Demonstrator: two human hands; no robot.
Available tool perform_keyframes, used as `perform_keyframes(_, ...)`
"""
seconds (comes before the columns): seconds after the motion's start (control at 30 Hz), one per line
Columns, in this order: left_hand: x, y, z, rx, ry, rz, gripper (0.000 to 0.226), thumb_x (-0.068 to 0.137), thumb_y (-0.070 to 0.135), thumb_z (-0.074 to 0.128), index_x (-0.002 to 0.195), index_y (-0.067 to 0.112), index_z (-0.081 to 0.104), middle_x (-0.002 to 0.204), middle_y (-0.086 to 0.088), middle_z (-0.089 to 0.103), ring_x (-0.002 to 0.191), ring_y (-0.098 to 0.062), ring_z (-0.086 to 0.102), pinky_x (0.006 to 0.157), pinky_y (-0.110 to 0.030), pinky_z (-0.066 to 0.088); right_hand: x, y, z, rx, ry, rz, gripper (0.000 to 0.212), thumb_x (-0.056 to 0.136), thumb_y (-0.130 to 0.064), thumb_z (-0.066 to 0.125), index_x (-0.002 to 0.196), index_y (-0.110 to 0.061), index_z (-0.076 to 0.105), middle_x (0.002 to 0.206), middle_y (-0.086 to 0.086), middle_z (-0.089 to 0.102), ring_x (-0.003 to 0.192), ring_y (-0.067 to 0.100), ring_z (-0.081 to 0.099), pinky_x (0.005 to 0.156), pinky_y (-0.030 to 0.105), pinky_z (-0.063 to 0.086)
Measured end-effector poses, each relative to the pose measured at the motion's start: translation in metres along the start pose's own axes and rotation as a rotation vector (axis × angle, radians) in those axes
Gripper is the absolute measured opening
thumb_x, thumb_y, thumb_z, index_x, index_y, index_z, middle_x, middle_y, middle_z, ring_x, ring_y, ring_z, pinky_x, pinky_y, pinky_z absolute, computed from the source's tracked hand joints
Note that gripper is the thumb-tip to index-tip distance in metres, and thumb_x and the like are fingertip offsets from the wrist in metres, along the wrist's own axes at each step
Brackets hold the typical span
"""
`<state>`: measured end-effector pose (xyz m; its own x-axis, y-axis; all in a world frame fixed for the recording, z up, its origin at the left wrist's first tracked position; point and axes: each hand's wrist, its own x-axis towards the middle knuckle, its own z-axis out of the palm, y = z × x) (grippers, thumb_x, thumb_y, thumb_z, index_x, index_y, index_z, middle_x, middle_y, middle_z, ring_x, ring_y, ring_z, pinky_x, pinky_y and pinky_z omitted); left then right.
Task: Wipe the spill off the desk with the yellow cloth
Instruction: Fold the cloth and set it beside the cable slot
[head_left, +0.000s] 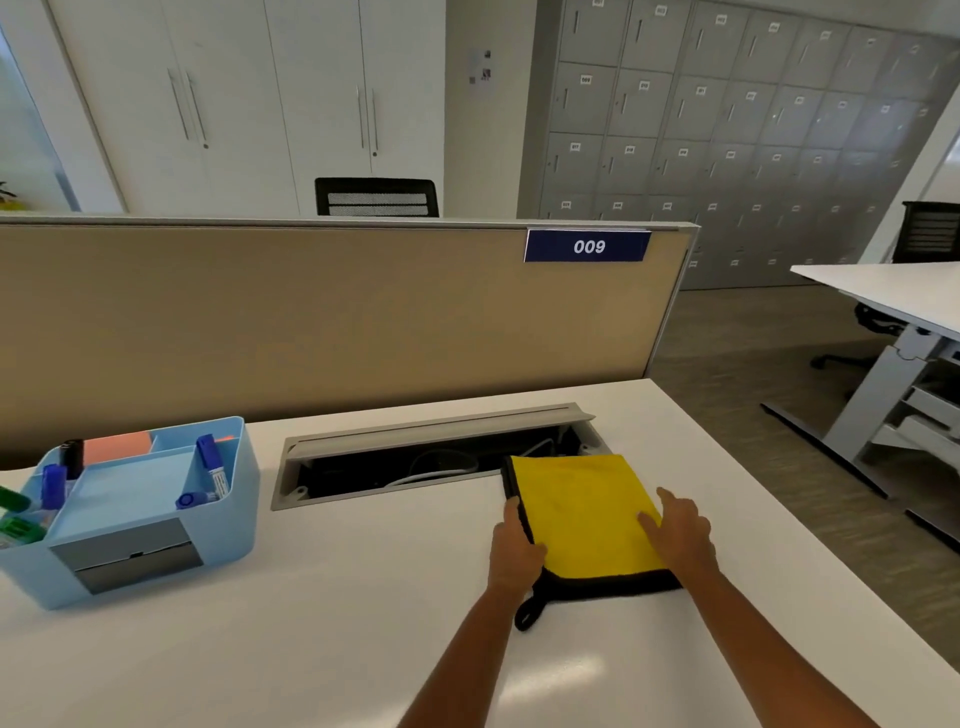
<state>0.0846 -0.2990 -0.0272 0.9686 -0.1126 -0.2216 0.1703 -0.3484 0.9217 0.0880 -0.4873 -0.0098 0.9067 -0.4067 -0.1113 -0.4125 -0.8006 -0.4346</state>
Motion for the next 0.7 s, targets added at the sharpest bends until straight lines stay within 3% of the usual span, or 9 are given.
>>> perform_keyframes(0.13, -0.012, -0.015, 0.011, 0.171, 0.025, 0.059, 0.046, 0.090, -0.003, 0.044, 0.133, 0.008, 0.034, 0.097, -0.002, 0.039, 0.114, -0.030, 0.049, 0.093, -0.023, 0.039, -0.012, 0.013, 0.028, -0.166, -0.145, -0.070, 0.054, 0.097, -0.039, 0.035, 0.146, -0.025, 0.016, 0.155, 0.011, 0.015, 0.141, 0.034, 0.018, 0.111, 0.053, 0.027)
perform_keyframes(0.2, -0.016, -0.018, 0.012, 0.184, 0.018, 0.076, 0.045, 0.091, -0.001, 0.044, 0.134, 0.008, 0.033, 0.100, -0.002, 0.032, 0.115, -0.028, 0.049, 0.089, -0.015, 0.035, -0.020, 0.017, 0.039, -0.232, -0.094, -0.072, 0.050, 0.099, -0.039, 0.028, 0.146, -0.030, 0.014, 0.157, 0.008, 0.009, 0.144, 0.032, 0.008, 0.112, 0.056, 0.023)
perform_keyframes(0.3, -0.025, -0.021, 0.010, 0.167, -0.011, 0.076, 0.050, 0.091, 0.001, 0.047, 0.137, 0.007, 0.028, 0.119, -0.012, 0.041, 0.119, -0.027, 0.045, 0.091, -0.011, 0.030, -0.034, 0.014, 0.049, -0.352, 0.018, -0.116, 0.048, 0.099, -0.037, 0.026, 0.146, -0.031, 0.014, 0.158, 0.006, 0.011, 0.145, 0.028, 0.007, 0.111, 0.059, 0.023)
perform_keyframes(0.37, -0.029, -0.023, 0.006, 0.128, -0.038, 0.066, 0.052, 0.090, 0.002, 0.049, 0.138, 0.007, 0.028, 0.127, -0.019, 0.043, 0.116, -0.027, 0.046, 0.093, -0.016, 0.038, -0.041, 0.008, 0.054, -0.368, 0.036, -0.138, 0.048, 0.099, -0.037, 0.026, 0.146, -0.031, 0.014, 0.158, 0.004, 0.011, 0.145, 0.026, 0.007, 0.111, 0.060, 0.020)
perform_keyframes(0.47, -0.037, -0.023, 0.000, -0.006, -0.108, 0.043, 0.052, 0.087, -0.003, 0.051, 0.134, -0.001, 0.031, 0.118, -0.010, 0.053, 0.101, -0.016, 0.047, 0.076, -0.010, 0.044, -0.045, 0.006, 0.064, -0.411, 0.011, -0.146, 0.053, 0.099, -0.039, 0.025, 0.147, -0.028, 0.005, 0.158, 0.004, 0.007, 0.146, 0.023, 0.006, 0.115, 0.057, 0.013)
perform_keyframes(0.6, -0.051, -0.026, -0.007, -0.093, -0.205, -0.049, 0.065, 0.088, 0.003, 0.052, 0.141, 0.002, 0.014, 0.137, -0.016, 0.045, 0.123, -0.029, 0.047, 0.101, -0.036, 0.040, -0.054, 0.001, 0.073, -0.435, 0.017, -0.159, 0.052, 0.099, -0.039, 0.024, 0.146, -0.030, 0.006, 0.158, 0.004, 0.009, 0.146, 0.024, 0.005, 0.114, 0.058, 0.015)
perform_keyframes(0.7, -0.064, -0.031, -0.014, -0.014, -0.199, -0.023, 0.059, 0.091, 0.013, 0.051, 0.140, 0.004, 0.020, 0.148, -0.015, 0.031, 0.134, -0.027, 0.035, 0.110, -0.035, 0.033, -0.073, -0.016, 0.075, -0.406, 0.043, -0.183, 0.048, 0.100, -0.038, 0.018, 0.145, -0.024, 0.021, 0.155, 0.014, 0.022, 0.144, 0.031, 0.019, 0.109, 0.063, 0.022)
